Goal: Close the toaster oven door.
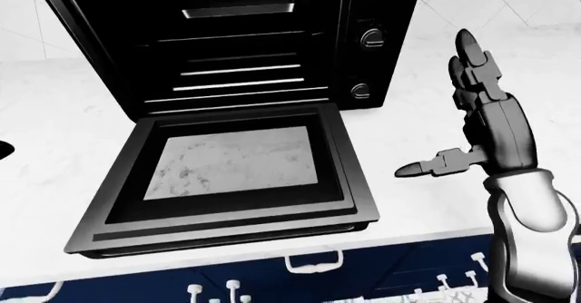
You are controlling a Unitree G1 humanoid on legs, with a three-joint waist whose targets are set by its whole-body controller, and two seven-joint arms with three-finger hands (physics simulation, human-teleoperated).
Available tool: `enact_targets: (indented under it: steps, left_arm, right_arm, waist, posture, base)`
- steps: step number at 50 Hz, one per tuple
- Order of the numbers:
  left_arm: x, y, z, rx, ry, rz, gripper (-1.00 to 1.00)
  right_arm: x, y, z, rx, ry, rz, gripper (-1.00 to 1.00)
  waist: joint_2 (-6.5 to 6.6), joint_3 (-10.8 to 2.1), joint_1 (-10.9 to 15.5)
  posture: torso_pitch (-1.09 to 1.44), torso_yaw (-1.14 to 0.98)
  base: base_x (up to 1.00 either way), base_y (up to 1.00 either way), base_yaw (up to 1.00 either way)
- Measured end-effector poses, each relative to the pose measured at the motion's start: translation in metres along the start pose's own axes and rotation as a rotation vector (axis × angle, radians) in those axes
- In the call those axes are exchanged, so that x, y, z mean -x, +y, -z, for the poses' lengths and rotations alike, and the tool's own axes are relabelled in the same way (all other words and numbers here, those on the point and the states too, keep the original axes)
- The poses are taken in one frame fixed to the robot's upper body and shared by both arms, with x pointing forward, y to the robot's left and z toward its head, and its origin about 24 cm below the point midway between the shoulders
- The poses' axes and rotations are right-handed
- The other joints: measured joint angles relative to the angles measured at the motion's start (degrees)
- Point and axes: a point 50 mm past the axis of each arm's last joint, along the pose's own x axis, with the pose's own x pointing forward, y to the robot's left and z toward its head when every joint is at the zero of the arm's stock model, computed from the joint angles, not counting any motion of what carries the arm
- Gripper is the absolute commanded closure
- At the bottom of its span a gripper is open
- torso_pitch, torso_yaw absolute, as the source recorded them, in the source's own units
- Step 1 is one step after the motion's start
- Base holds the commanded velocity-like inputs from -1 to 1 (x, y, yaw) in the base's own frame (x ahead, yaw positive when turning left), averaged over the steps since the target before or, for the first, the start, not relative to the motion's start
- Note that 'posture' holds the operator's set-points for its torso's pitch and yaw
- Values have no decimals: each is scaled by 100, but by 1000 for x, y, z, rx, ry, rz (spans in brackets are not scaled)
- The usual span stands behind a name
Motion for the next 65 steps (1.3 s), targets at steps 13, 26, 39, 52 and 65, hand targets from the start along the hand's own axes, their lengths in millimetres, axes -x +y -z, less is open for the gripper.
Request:
enact_targets:
  steps: [13, 26, 39, 52, 65]
  left_arm:
    - [-1, 10, 6, -8, 20, -39, -100]
    - [-3, 13, 0, -7, 9, -50, -100]
    - [-3, 13, -1, -2, 8, -49, -100]
    - [-3, 13, -2, -1, 7, -47, -100]
    - [-4, 14, -3, 1, 5, -50, -100]
  right_arm:
    - [2, 8, -4, 19, -23, -24, -100]
    - [2, 19, -9, 81, -52, -33, -100]
    - [2, 26, -9, 104, -60, -9, -100]
    - [2, 30, -5, 135, -54, -15, -100]
    - [2, 39, -8, 143, -70, -23, -100]
  waist:
    - [4, -30, 3]
    - [0, -59, 23]
    - [14, -91, 27]
    - [35, -92, 17]
    - [33, -76, 5]
  posture:
    - [0, 0]
    - [0, 0]
    - [0, 0]
    - [0, 0]
    - [0, 0]
  base:
    - [0, 0, 0]
    - [0, 0, 0]
    - [0, 0, 0]
    - [0, 0, 0]
    - [0, 0, 0]
